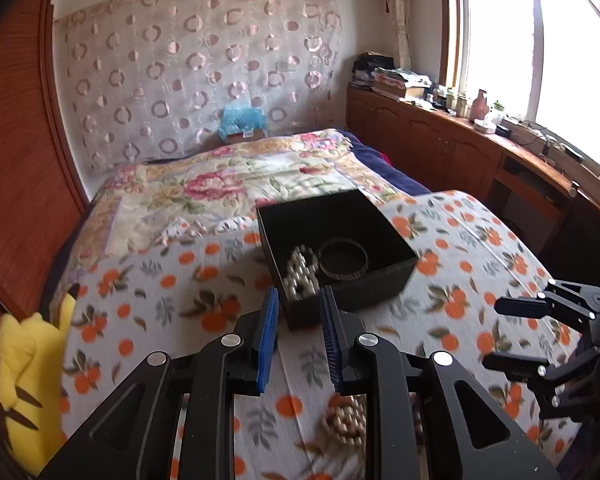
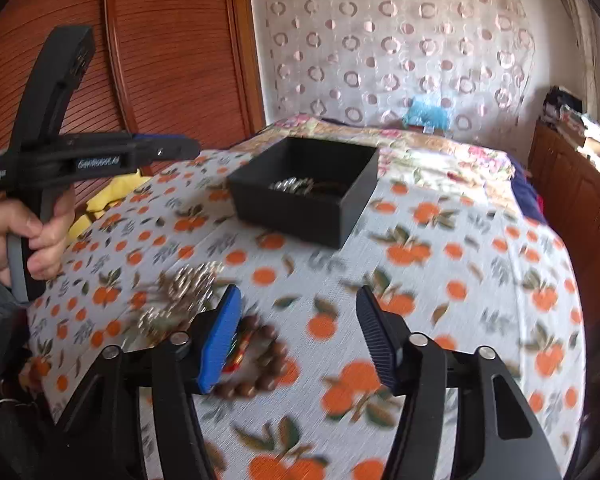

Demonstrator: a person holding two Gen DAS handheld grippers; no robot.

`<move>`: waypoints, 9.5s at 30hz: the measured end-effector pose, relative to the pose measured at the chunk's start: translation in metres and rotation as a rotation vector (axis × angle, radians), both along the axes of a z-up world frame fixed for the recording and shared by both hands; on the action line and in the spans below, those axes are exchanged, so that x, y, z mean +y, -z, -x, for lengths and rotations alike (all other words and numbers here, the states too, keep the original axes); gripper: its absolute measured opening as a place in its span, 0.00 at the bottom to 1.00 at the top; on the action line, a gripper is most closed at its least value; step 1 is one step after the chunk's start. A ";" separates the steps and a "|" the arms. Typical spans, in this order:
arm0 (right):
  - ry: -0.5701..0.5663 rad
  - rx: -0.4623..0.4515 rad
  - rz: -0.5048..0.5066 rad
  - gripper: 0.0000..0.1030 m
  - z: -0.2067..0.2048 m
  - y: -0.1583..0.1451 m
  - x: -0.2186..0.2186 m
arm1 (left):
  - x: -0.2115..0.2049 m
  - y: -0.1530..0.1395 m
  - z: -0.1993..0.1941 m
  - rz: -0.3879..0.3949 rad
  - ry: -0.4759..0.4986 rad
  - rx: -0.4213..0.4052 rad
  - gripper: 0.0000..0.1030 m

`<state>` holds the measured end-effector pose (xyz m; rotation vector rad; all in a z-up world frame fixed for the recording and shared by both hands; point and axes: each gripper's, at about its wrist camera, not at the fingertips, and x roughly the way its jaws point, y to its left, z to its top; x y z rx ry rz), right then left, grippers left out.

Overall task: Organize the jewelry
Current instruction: 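Lower the pearl necklace into the black box and open the left gripper, then grasp a second pearl necklace from the pile with the left gripper, then lift the pearls toward the box with the left gripper while the right gripper grasps the wooden bead bracelet, then lower the pearls and bead bracelet into the black box and open both grippers, then move both grippers back over the remaining jewelry near the jade bangle, then grasp the silver hairpins with the right gripper while the left gripper grasps the jade bangle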

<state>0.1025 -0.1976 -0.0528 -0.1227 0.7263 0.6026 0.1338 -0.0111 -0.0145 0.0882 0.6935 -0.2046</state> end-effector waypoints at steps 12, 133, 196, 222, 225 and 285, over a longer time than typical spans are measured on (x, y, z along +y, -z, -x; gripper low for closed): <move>-0.021 0.038 0.070 0.42 0.033 0.025 0.009 | 0.010 0.041 0.063 0.042 0.014 0.070 0.26; -0.063 -0.075 0.095 0.14 0.001 -0.031 0.029 | 0.023 -0.114 0.065 0.107 -0.003 -0.289 0.05; -0.086 -0.031 0.046 0.15 -0.111 -0.044 0.046 | 0.006 -0.024 -0.066 0.150 0.035 0.009 0.06; -0.005 0.039 0.038 0.15 0.008 0.010 0.022 | 0.027 0.028 0.074 0.124 0.017 0.046 0.21; -0.004 0.055 0.044 0.15 0.019 0.019 0.020 | 0.024 0.037 0.083 0.110 0.022 0.064 0.24; -0.156 0.145 0.089 0.33 -0.012 0.036 0.116 | 0.081 0.026 0.110 0.139 -0.134 -0.032 0.06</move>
